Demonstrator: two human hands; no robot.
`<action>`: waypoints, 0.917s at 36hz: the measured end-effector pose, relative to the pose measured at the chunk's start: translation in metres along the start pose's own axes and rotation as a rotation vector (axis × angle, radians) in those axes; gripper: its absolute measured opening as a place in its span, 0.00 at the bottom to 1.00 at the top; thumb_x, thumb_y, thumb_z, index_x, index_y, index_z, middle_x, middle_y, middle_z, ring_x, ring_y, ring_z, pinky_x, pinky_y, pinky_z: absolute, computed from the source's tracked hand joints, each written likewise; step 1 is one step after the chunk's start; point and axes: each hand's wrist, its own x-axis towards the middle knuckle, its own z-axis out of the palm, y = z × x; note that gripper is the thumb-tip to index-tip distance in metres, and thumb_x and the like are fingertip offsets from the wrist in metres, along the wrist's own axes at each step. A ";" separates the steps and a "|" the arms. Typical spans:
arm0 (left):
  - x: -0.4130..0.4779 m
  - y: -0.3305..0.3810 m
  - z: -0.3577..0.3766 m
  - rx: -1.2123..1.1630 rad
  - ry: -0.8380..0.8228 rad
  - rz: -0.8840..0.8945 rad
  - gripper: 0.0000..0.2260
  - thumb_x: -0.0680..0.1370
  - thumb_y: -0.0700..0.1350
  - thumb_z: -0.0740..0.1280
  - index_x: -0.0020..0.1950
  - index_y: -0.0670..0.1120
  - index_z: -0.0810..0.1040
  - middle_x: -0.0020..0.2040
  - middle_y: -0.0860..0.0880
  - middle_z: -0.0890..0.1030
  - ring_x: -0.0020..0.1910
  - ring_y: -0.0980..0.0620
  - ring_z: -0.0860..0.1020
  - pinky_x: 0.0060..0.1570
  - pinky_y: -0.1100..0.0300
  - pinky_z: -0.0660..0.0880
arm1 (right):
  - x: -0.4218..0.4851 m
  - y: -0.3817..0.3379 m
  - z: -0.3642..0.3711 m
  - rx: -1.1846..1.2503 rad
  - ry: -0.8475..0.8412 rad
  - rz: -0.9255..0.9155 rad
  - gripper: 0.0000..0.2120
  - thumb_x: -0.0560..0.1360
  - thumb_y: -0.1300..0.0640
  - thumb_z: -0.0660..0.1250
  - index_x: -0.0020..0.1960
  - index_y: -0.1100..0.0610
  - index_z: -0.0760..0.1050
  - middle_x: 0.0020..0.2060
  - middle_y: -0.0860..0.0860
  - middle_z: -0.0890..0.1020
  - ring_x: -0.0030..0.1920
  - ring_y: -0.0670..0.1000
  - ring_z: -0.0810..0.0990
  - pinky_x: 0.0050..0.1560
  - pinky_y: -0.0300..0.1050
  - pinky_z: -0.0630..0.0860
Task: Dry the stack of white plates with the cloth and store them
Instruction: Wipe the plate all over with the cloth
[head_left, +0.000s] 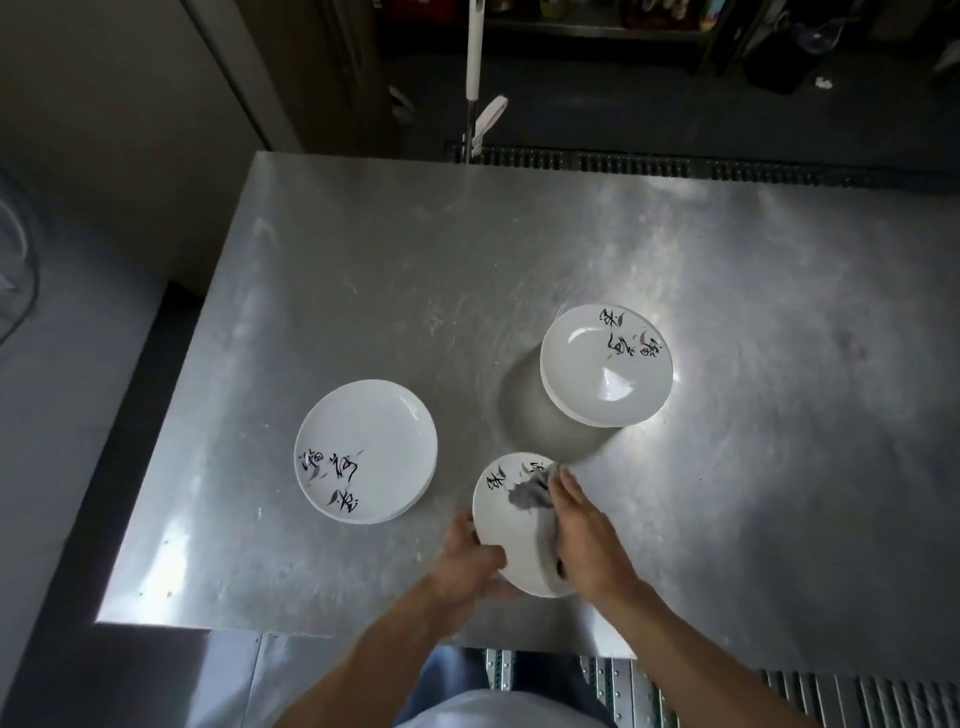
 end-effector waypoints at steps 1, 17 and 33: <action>-0.001 -0.001 0.001 -0.002 -0.024 0.000 0.22 0.76 0.27 0.63 0.66 0.47 0.68 0.63 0.39 0.77 0.56 0.38 0.80 0.47 0.37 0.83 | 0.000 -0.001 0.001 -0.009 0.006 -0.047 0.35 0.77 0.70 0.57 0.82 0.56 0.53 0.81 0.50 0.50 0.79 0.52 0.58 0.78 0.47 0.58; -0.007 -0.002 -0.011 0.129 -0.154 0.007 0.29 0.66 0.38 0.64 0.67 0.50 0.72 0.50 0.47 0.84 0.46 0.49 0.84 0.41 0.50 0.81 | -0.013 -0.016 0.005 0.092 -0.057 -0.311 0.31 0.77 0.72 0.62 0.79 0.59 0.62 0.78 0.48 0.58 0.78 0.50 0.63 0.77 0.46 0.62; -0.008 -0.016 0.009 -0.081 -0.045 0.081 0.33 0.62 0.33 0.68 0.64 0.55 0.72 0.55 0.44 0.83 0.50 0.45 0.84 0.44 0.44 0.83 | 0.003 -0.018 -0.005 0.002 0.014 -0.123 0.37 0.70 0.74 0.63 0.77 0.56 0.67 0.77 0.49 0.65 0.76 0.47 0.65 0.73 0.27 0.47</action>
